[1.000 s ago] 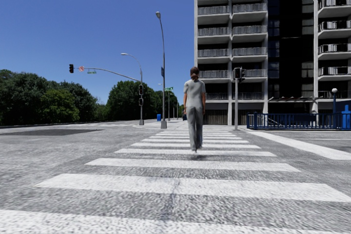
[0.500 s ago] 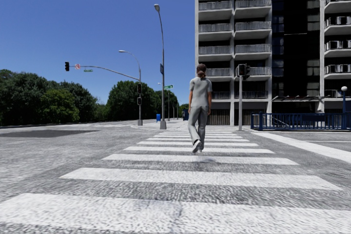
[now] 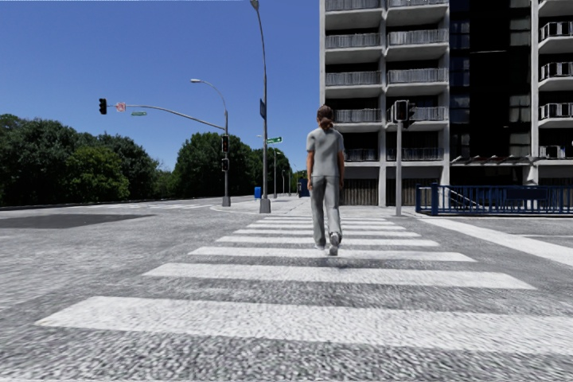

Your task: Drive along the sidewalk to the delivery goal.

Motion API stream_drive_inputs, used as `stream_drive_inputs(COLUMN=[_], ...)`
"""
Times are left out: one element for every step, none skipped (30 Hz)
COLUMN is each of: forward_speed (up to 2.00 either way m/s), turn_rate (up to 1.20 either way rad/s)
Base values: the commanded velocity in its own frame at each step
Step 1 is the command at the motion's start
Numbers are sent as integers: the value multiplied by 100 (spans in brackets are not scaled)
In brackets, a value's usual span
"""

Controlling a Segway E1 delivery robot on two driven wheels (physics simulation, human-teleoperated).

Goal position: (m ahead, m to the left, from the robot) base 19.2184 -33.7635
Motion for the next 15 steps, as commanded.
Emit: stream_drive_inputs(forward_speed=[112, 111, 111, 111, 111, 111, 110, 109, 109, 109, 109, 109, 109, 109, 109], turn_rate=[0, 0, 0, 0, 0, 0, 0, 0, 0, -1, -1, -11, -16, -17, -17])
